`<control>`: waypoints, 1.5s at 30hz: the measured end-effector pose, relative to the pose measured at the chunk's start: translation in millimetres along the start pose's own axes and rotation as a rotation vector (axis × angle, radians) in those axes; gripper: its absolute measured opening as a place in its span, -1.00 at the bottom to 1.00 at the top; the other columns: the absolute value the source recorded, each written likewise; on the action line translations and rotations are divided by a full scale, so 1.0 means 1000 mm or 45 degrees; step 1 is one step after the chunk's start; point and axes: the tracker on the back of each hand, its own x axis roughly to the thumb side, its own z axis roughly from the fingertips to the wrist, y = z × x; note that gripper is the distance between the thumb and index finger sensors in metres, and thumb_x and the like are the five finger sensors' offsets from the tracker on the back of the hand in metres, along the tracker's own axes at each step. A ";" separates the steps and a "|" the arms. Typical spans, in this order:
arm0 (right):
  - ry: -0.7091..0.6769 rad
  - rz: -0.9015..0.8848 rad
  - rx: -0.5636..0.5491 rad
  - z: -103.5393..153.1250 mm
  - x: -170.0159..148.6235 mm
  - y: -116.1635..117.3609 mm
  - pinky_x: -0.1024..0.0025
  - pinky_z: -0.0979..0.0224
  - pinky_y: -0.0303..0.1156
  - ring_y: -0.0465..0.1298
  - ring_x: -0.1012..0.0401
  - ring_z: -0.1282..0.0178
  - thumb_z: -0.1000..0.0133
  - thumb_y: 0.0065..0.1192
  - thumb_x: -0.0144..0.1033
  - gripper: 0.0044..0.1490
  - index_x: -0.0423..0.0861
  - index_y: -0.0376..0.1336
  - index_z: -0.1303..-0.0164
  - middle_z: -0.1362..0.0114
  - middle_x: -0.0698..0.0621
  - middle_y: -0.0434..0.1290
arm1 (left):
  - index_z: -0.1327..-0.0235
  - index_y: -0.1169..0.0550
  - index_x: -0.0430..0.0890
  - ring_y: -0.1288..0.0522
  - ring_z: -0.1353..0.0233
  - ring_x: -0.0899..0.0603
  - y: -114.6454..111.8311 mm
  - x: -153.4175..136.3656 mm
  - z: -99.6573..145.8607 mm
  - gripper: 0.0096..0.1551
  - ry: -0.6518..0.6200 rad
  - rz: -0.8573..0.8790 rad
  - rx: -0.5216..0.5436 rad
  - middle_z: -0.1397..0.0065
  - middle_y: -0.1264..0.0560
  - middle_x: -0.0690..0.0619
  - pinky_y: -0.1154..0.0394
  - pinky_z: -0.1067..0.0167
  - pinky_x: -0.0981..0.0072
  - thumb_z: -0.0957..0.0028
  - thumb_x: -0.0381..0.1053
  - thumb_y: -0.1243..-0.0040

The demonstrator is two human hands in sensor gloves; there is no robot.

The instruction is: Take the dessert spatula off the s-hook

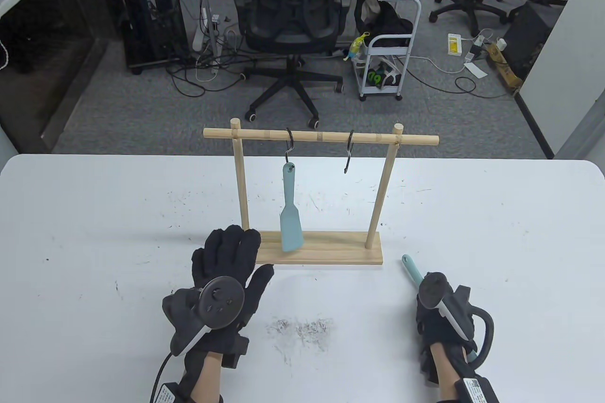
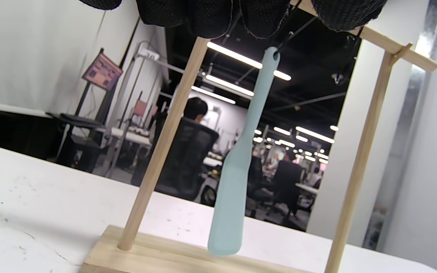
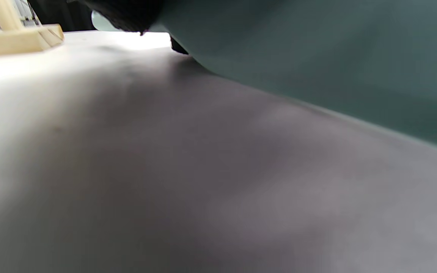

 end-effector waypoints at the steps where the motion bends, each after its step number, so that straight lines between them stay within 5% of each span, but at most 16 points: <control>1: 0.007 0.020 -0.005 0.000 0.001 0.000 0.09 -0.24 0.46 0.56 0.08 -0.10 -0.07 0.22 -0.05 -0.27 0.07 0.21 -0.50 -0.27 -0.01 0.50 | -0.76 -0.24 0.17 -0.10 -0.78 -0.37 0.000 0.000 0.000 -0.13 0.000 0.000 -0.001 -0.84 -0.19 -0.07 -0.11 -0.57 -0.44 -0.16 0.44 0.02; 31: 0.096 0.154 -0.002 -0.001 0.001 0.002 -0.01 -0.42 0.33 0.43 0.00 -0.32 -0.09 0.21 0.02 -0.27 0.10 0.22 -0.50 -0.39 -0.01 0.42 | -0.76 -0.24 0.18 -0.11 -0.78 -0.37 0.001 -0.001 0.000 -0.13 0.003 0.006 -0.006 -0.84 -0.19 -0.07 -0.11 -0.57 -0.44 -0.15 0.44 0.02; 45: -0.159 -0.219 -0.117 0.032 0.021 -0.055 -0.16 -0.53 0.18 0.30 -0.13 -0.54 -0.10 0.17 0.07 -0.24 0.09 0.18 -0.54 -0.59 -0.06 0.28 | -0.76 -0.23 0.17 -0.11 -0.78 -0.37 0.004 -0.002 0.001 -0.12 0.009 0.013 -0.002 -0.84 -0.20 -0.07 -0.11 -0.57 -0.44 -0.16 0.44 0.02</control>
